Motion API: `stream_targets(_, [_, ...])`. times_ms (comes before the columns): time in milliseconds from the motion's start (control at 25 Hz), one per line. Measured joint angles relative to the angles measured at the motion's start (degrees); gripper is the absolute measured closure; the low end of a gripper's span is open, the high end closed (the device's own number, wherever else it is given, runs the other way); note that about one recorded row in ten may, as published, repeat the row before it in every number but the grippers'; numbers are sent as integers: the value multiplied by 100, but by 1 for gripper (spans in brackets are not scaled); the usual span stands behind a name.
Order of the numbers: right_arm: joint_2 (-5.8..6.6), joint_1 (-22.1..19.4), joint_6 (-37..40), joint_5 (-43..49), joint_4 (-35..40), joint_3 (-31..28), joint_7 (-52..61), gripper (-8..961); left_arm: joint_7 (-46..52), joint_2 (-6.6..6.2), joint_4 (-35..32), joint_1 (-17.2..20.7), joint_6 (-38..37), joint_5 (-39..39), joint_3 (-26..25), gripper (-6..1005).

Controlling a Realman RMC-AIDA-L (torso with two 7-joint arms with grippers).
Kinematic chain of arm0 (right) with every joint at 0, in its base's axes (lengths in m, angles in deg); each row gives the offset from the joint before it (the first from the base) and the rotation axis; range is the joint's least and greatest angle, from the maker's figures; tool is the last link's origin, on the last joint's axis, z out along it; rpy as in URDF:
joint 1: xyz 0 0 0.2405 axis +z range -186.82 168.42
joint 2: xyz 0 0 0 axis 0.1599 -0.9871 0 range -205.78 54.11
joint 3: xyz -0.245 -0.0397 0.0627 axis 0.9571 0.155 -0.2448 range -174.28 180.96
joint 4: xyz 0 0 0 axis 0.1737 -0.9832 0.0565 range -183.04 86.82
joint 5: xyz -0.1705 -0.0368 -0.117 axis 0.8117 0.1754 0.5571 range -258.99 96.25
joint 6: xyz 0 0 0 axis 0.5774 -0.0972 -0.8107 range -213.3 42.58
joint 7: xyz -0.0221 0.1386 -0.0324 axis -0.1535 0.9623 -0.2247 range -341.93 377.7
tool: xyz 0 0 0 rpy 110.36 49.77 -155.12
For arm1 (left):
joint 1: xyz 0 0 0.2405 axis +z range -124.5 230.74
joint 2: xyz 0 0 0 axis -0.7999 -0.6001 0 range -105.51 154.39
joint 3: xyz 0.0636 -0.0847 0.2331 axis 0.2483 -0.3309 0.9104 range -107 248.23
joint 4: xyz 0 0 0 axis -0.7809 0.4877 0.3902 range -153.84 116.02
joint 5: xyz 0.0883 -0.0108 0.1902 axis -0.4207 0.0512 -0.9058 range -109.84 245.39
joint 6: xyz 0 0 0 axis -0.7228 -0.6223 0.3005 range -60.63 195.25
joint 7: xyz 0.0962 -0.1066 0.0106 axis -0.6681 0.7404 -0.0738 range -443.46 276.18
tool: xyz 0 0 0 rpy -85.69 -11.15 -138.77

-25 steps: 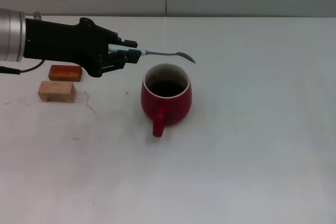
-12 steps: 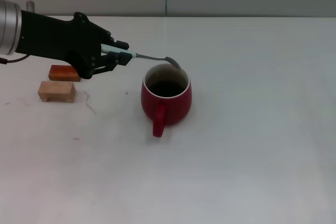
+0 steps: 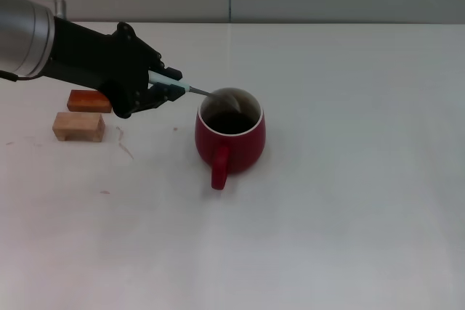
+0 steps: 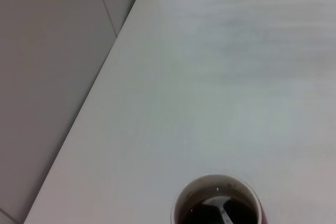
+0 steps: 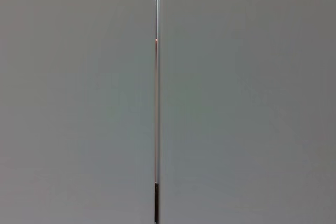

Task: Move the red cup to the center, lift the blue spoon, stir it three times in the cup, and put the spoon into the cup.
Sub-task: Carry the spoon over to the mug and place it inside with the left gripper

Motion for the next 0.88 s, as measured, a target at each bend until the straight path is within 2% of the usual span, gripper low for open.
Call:
stream_targets(400, [0, -16, 8, 0, 0, 0, 21, 307, 7, 24, -459, -12, 171, -552, 616, 833])
stream_targets(880, [0, -17, 8, 0, -3, 0, 23, 307, 15, 30, -506, -103, 410, -702, 1108, 833])
